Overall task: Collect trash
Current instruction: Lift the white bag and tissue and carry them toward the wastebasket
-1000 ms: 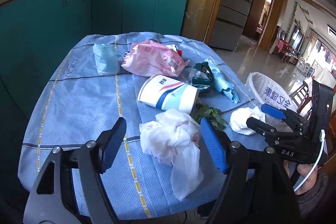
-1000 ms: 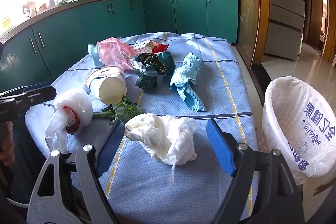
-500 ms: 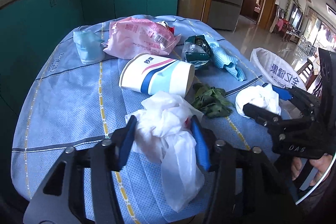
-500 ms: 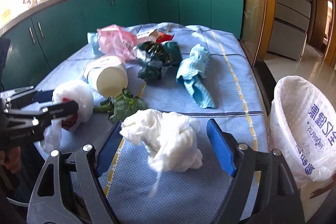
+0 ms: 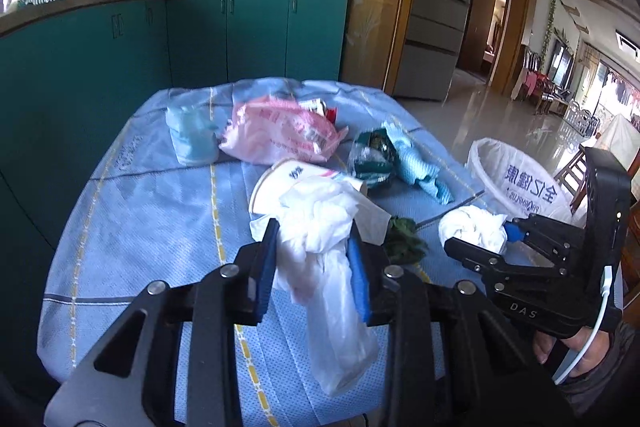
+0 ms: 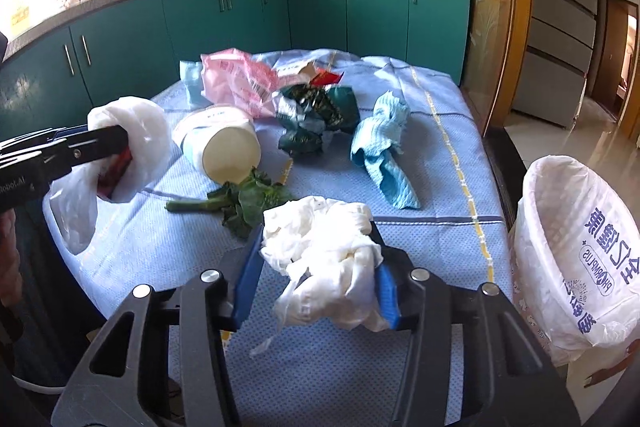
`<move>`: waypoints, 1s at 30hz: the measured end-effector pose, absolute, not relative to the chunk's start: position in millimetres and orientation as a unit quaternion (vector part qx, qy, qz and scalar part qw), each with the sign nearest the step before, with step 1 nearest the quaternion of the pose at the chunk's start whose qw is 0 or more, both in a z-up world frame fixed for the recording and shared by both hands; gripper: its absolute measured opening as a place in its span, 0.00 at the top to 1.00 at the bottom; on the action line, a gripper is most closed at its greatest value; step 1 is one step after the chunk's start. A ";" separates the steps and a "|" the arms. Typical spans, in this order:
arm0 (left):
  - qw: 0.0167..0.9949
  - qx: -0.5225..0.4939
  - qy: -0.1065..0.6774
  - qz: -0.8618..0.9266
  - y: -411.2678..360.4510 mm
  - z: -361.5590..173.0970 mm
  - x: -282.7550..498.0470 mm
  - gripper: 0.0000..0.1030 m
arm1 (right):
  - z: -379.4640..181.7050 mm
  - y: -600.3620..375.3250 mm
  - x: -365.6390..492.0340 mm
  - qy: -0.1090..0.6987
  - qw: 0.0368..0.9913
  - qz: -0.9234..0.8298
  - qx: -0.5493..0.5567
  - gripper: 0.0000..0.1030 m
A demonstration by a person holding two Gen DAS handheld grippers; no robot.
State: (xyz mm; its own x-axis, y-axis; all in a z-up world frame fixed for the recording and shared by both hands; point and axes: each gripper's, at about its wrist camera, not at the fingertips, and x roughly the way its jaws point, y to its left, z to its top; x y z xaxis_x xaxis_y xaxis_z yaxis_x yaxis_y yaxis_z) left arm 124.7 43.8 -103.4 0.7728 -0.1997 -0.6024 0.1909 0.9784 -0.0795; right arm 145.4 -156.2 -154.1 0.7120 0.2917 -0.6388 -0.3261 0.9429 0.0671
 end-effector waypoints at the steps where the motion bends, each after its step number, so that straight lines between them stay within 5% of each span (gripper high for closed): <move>1: 0.944 -0.007 0.315 -0.102 44.3 -99.4 123.3 0.68 | -151.1 -158.7 144.3 0.336 0.927 0.165 -0.021 0.52; 30: 0.960 -0.009 0.257 -0.109 27.3 -56.7 118.8 0.68 | -119.2 -193.5 124.9 0.281 0.946 0.161 0.026 0.52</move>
